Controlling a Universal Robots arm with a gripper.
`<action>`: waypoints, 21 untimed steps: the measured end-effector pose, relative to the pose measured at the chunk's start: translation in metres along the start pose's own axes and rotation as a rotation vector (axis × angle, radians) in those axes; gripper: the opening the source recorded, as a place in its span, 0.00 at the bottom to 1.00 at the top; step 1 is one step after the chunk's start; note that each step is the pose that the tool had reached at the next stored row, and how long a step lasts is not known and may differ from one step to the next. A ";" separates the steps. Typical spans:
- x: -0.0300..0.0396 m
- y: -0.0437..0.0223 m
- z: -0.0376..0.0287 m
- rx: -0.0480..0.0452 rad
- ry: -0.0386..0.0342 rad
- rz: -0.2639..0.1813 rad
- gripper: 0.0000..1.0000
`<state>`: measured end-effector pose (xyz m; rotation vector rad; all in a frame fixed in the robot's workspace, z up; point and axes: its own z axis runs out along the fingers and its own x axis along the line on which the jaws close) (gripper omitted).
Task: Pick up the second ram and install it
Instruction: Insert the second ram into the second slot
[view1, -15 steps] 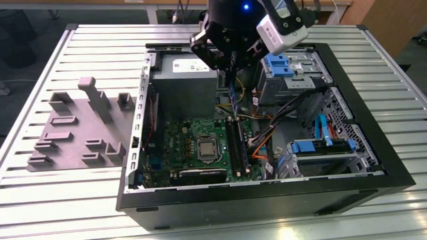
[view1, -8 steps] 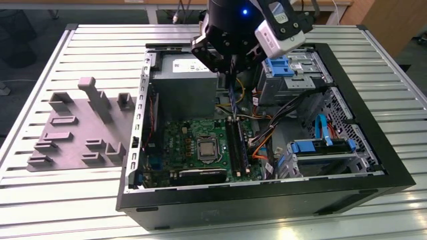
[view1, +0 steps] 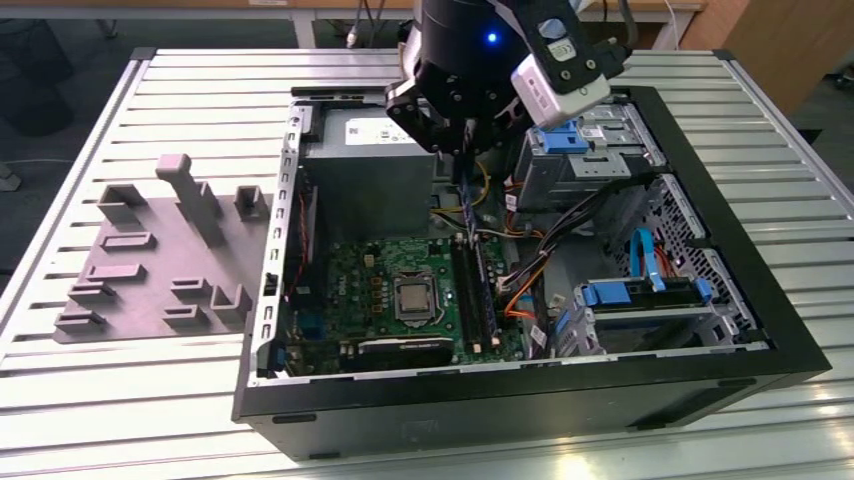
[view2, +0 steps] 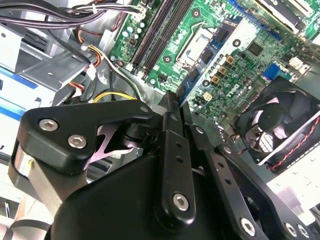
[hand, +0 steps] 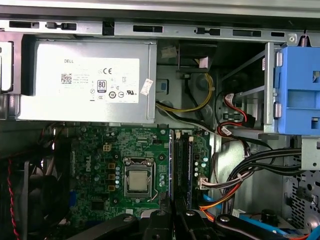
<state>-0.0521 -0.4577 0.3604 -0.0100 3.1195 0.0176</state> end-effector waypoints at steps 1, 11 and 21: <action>-0.0001 0.0000 0.0001 -0.0001 -0.0001 0.000 0.14; 0.0001 0.0001 0.0007 0.0004 -0.0001 0.000 0.14; -0.0042 -0.0003 0.0159 -0.0001 0.0023 -0.024 0.14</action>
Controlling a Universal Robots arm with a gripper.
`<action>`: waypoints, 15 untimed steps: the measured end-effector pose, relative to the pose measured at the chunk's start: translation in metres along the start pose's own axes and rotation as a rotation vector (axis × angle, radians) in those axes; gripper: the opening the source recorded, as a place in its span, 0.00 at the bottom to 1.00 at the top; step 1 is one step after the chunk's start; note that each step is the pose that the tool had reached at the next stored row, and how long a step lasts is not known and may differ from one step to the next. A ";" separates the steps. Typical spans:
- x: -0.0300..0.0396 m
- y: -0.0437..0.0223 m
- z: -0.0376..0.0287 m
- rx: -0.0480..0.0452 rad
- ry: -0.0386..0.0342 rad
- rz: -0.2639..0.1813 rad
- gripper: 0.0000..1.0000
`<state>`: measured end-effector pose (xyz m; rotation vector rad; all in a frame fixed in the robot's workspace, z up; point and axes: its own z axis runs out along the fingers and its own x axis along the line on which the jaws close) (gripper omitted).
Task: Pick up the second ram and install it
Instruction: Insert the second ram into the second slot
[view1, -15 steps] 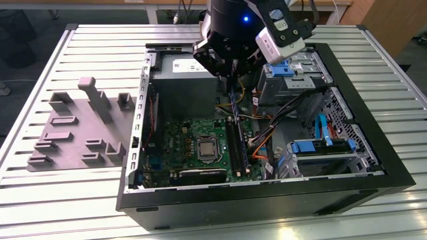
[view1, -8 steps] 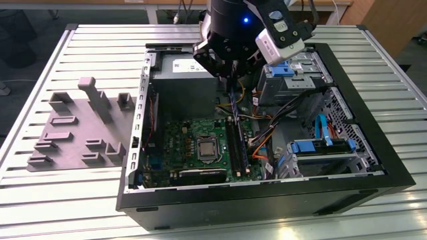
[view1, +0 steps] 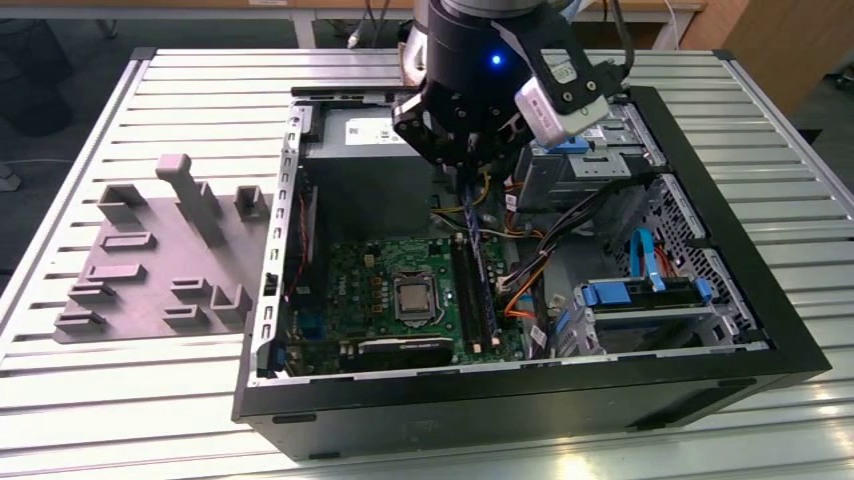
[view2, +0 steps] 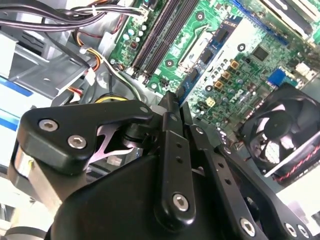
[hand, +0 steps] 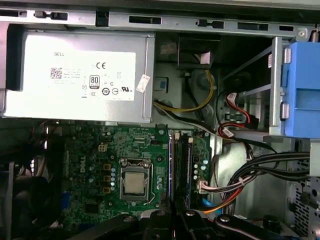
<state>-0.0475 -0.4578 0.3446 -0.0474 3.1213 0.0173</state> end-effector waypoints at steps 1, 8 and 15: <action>0.0000 0.0000 0.0019 -0.0002 0.0003 -0.012 0.14; -0.0001 -0.0002 0.0145 -0.0004 0.0006 -0.024 0.14; -0.0002 -0.0003 0.0198 -0.0003 0.0006 -0.022 0.14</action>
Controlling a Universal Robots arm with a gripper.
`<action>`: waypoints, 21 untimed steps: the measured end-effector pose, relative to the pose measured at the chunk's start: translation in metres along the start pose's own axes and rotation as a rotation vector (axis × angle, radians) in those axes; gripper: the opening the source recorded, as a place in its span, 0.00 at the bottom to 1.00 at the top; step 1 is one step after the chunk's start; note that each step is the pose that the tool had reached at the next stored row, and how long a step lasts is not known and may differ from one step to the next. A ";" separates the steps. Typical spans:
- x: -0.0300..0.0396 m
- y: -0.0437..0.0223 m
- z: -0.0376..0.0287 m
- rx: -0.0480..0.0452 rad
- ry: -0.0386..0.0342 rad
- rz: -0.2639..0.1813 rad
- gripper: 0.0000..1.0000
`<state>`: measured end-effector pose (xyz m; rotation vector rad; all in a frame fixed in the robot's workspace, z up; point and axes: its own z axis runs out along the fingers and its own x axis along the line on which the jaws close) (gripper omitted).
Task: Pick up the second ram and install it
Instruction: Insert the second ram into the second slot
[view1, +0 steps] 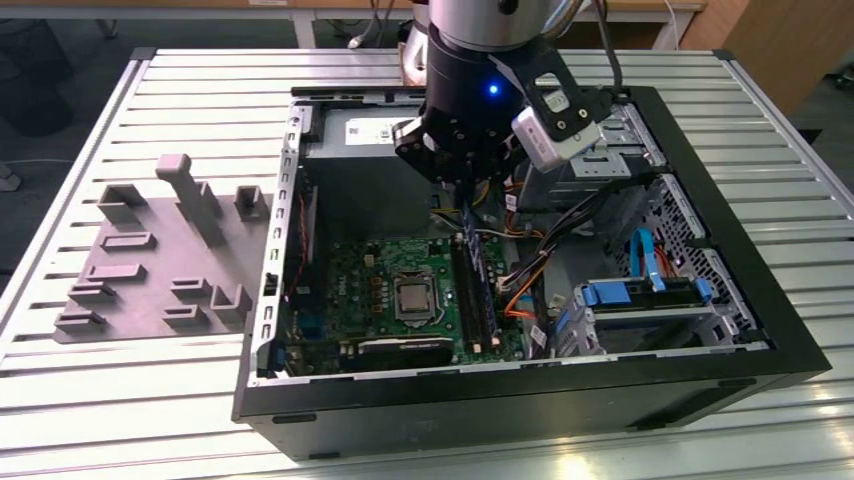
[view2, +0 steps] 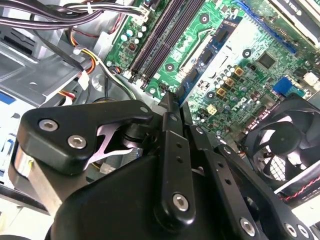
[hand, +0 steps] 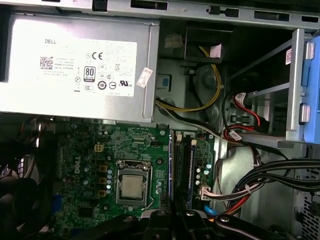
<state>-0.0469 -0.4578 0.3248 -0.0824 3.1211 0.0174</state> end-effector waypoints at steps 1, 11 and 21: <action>-0.0001 0.0000 0.0003 -0.0001 0.0000 0.000 0.14; -0.0036 -0.0003 0.0129 0.0003 -0.0002 0.021 0.14; -0.0038 -0.0011 0.0196 0.0004 -0.0004 0.031 0.14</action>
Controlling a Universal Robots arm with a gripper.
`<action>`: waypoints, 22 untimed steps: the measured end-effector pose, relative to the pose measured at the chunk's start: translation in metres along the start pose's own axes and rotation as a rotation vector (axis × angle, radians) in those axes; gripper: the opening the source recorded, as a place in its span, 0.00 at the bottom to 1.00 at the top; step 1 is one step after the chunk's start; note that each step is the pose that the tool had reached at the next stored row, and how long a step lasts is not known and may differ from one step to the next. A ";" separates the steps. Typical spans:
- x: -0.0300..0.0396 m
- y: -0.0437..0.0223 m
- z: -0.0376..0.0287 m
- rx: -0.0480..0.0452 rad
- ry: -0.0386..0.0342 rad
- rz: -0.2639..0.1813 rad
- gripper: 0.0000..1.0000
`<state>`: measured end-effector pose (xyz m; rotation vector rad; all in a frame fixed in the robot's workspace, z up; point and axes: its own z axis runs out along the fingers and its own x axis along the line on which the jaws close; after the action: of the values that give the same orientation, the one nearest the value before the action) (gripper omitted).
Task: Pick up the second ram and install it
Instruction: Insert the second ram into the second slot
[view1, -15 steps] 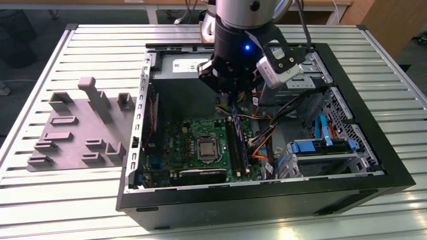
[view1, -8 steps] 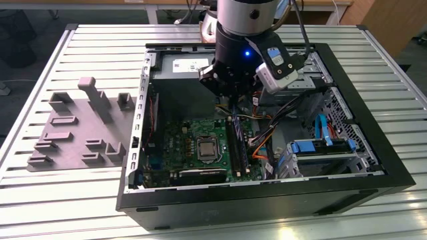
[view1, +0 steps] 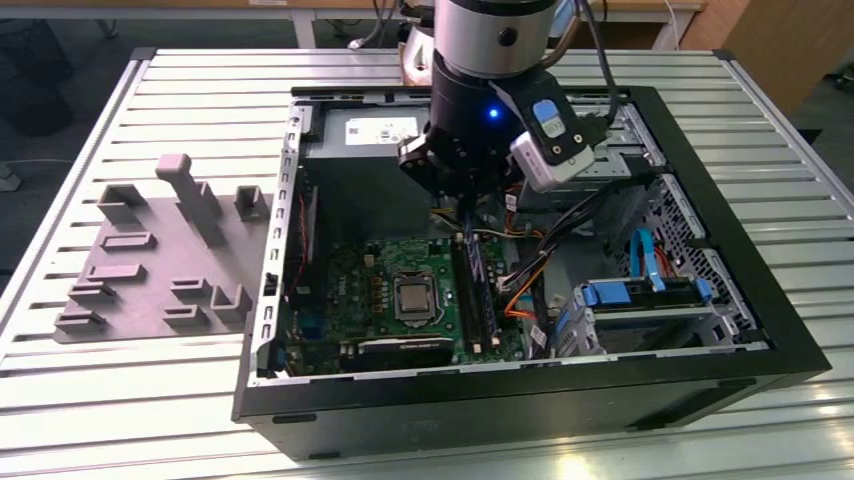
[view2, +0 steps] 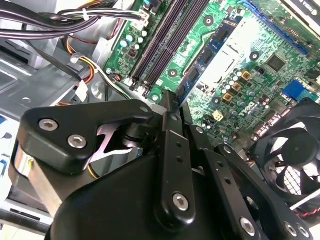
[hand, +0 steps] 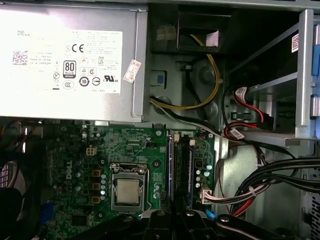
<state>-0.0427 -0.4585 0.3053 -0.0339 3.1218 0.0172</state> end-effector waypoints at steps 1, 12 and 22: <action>0.0000 0.0000 0.0008 0.0000 0.0000 0.001 0.14; 0.0000 -0.0028 0.0079 0.0001 -0.0001 0.008 0.14; -0.0038 -0.0035 0.0162 0.0003 0.0002 0.014 0.14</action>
<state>-0.0385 -0.4617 0.2891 -0.0128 3.1222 0.0169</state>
